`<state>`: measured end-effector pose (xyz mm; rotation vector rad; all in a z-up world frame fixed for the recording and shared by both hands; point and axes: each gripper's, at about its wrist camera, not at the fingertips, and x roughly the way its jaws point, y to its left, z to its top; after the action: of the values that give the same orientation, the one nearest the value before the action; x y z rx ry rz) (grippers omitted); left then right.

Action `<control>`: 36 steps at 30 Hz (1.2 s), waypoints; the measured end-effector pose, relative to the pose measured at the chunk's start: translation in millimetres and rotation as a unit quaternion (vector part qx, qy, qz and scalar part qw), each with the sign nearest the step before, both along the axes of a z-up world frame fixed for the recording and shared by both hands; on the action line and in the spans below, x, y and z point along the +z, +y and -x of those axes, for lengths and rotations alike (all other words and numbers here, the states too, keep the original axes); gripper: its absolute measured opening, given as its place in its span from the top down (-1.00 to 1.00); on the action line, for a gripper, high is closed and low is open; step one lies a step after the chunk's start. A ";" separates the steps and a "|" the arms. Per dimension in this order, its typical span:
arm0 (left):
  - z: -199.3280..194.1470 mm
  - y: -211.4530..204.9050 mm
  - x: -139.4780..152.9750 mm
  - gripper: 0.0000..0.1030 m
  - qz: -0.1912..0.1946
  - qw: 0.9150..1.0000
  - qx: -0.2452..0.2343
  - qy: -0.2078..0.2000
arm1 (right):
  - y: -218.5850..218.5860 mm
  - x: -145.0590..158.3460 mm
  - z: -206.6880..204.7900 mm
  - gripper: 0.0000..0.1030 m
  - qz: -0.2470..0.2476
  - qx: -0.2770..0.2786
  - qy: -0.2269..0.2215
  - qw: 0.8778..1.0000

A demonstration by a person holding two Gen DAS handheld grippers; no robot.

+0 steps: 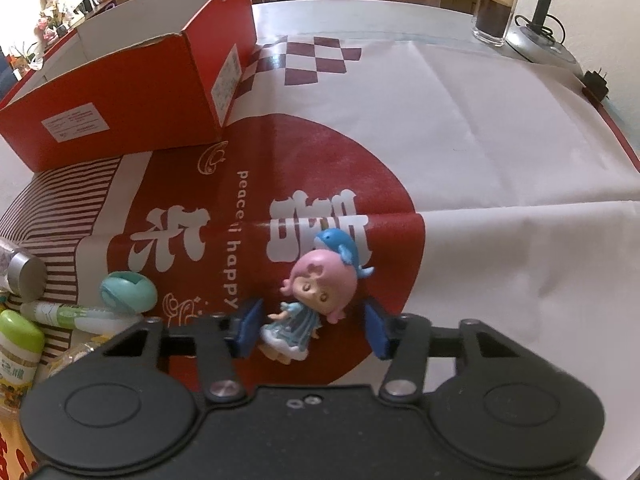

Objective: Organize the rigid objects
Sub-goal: 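Grasp the red binder clip with the left tool while the right tool grasps the pink-haired doll, then carry the binder clip and doll into the red shoebox with both tools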

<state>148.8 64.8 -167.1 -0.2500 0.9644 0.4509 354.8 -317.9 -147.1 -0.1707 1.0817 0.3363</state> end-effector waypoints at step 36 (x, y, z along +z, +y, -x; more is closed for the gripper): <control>-37.3 -43.5 72.7 0.38 0.034 0.998 0.018 -0.052 | 1.9 86.8 1.3 0.22 -0.093 0.109 -0.052 0.988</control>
<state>186.0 21.3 -94.4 -0.3506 0.8764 0.4345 353.6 -316.0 -60.3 -0.1379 0.9251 0.6170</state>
